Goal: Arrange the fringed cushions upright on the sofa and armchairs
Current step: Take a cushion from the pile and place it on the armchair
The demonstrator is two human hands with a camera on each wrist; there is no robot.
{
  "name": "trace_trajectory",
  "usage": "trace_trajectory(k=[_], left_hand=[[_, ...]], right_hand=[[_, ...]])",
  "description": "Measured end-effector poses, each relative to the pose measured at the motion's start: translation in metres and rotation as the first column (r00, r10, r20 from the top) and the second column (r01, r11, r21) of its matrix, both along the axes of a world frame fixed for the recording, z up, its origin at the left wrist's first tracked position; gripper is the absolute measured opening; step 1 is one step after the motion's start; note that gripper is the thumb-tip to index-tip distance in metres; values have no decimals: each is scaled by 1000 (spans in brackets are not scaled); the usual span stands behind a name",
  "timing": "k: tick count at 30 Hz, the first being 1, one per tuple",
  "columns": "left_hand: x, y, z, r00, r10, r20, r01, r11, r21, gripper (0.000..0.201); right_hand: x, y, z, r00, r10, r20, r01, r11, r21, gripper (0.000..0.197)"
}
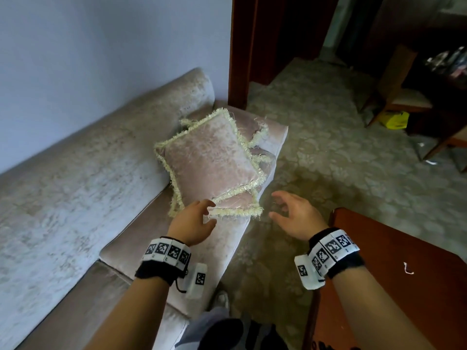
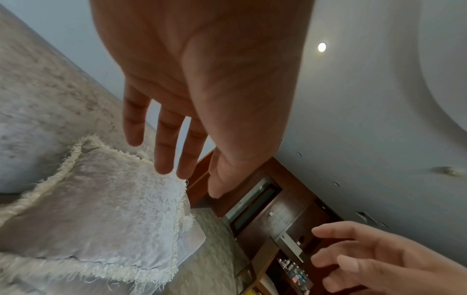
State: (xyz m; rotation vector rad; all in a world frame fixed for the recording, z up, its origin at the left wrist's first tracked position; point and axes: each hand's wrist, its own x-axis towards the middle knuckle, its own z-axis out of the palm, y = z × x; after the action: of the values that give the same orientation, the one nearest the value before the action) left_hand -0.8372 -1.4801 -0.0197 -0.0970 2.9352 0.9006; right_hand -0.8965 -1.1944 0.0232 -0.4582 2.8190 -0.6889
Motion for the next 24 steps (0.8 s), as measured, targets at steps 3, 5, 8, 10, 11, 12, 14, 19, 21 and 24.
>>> trace_trajectory(k=[3, 5, 8, 10, 11, 12, 14, 19, 21, 24], left_hand=[[-52, 4, -8, 1000, -3, -10, 4, 1000, 25, 40], [-90, 5, -12, 1000, 5, -3, -5, 999, 33, 41], [-148, 4, -18, 1000, 12, 25, -13, 999, 47, 41], [-185, 3, -19, 999, 7, 35, -8, 999, 49, 42], [-203, 3, -18, 999, 5, 39, -7, 999, 46, 42], [-219, 2, -17, 999, 4, 45, -6, 999, 42, 42], [-247, 0, -16, 998, 8, 56, -9, 1000, 27, 43], [-308, -17, -26, 992, 66, 109, -67, 998, 9, 44], [-331, -24, -34, 985, 98, 138, -100, 995, 3, 45], [-357, -31, -50, 976, 171, 138, -170, 985, -20, 48]], right_hand=[[-48, -1, -4, 1000, 7, 9, -7, 1000, 1, 50], [-84, -2, -6, 1000, 13, 24, -13, 1000, 10, 50], [-139, -7, -8, 999, 21, 50, -22, 1000, 22, 51], [-174, -10, -7, 998, 26, 57, -27, 999, 26, 51], [-192, -12, -6, 998, 27, 56, -28, 999, 19, 51], [-208, -14, -5, 998, 32, 58, -32, 999, 9, 51], [-238, -18, -4, 997, 46, 66, -45, 999, -16, 50], [-318, -36, -15, 985, 137, 103, -136, 991, -18, 50], [-356, -44, -29, 975, 191, 117, -192, 981, -4, 51], [-411, -61, -48, 951, 267, 156, -267, 963, -19, 50]])
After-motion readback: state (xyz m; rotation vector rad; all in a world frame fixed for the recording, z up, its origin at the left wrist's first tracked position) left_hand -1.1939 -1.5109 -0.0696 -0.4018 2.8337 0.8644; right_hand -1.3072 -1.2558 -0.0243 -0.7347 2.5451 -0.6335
